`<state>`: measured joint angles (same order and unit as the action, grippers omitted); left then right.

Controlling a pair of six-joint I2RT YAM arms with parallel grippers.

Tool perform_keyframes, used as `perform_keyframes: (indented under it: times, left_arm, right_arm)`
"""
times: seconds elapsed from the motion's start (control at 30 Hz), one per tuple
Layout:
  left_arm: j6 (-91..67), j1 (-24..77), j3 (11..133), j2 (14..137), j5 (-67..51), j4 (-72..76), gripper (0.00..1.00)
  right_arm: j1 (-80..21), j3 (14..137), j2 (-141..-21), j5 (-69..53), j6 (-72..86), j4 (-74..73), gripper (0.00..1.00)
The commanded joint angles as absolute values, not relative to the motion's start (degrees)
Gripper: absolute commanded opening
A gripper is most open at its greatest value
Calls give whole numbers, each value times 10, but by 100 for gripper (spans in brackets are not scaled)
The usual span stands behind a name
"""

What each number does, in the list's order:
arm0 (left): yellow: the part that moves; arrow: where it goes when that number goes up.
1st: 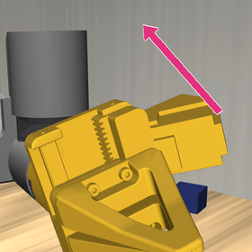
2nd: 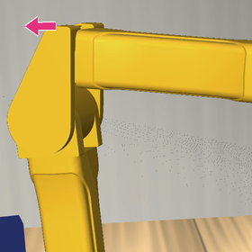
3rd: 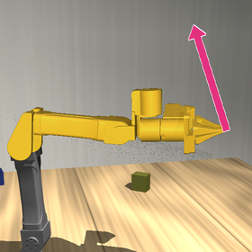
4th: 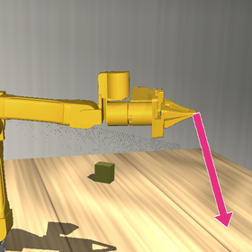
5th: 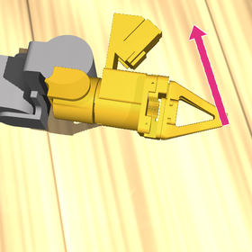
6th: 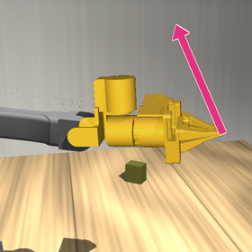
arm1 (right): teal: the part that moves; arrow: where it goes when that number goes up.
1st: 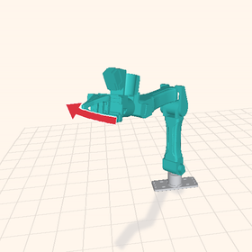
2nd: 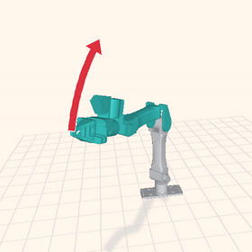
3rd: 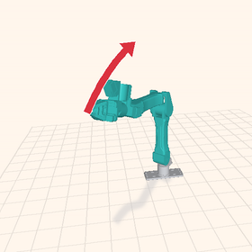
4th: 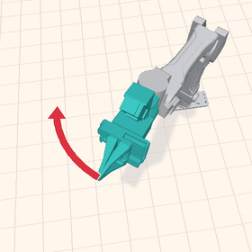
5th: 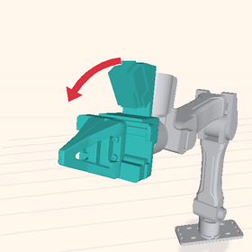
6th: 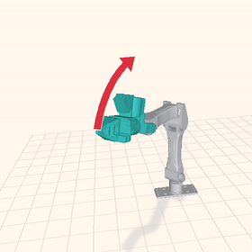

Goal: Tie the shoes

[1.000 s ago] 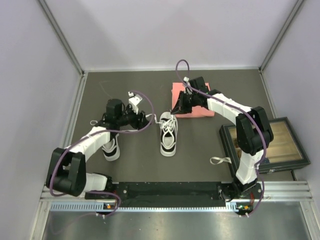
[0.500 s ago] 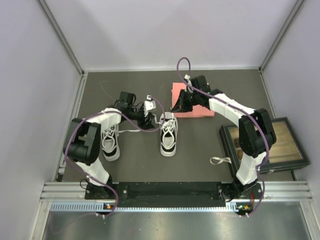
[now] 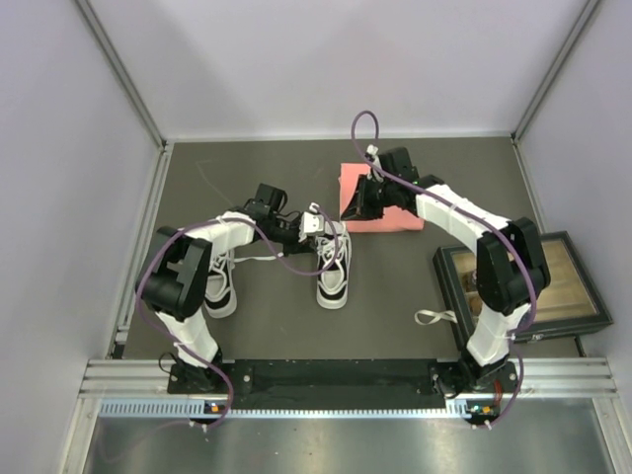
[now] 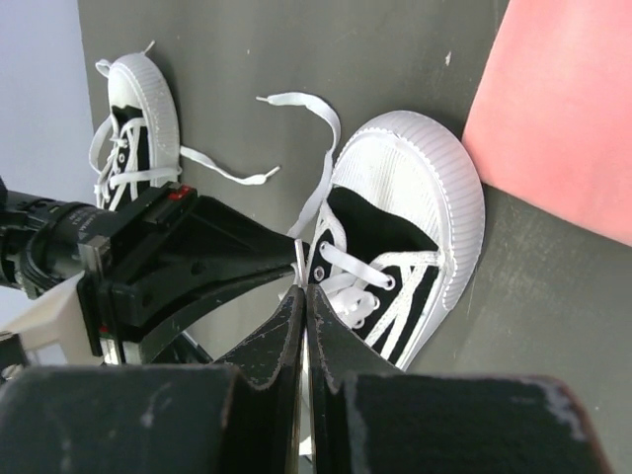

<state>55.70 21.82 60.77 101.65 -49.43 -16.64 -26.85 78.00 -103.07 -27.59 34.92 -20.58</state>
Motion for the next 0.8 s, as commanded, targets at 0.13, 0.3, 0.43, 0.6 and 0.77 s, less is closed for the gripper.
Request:
perform_keyframes:
  times: [0.13,0.3,0.43,0.6,0.77]
  left_arm:
    - [591,208,548,915,-467,-200,1]
    - [590,200,533,885,-447,-235,0]
    - [584,192,540,855,-445,-274,0]
    - [580,192,572,837,-448,-344,0]
    - [487,226,624,837,-518,-341,0]
  right_arm:
    - [-252,771,-948,-213,338,-207,0]
    - [-249,756,-928,-163,326,-222,0]
    - [-243,744,-908,-120,325,-232,0]
    - [-231,740,-890,-86,330,-226,0]
    - [-231,769,-918,-133,335,-205,0]
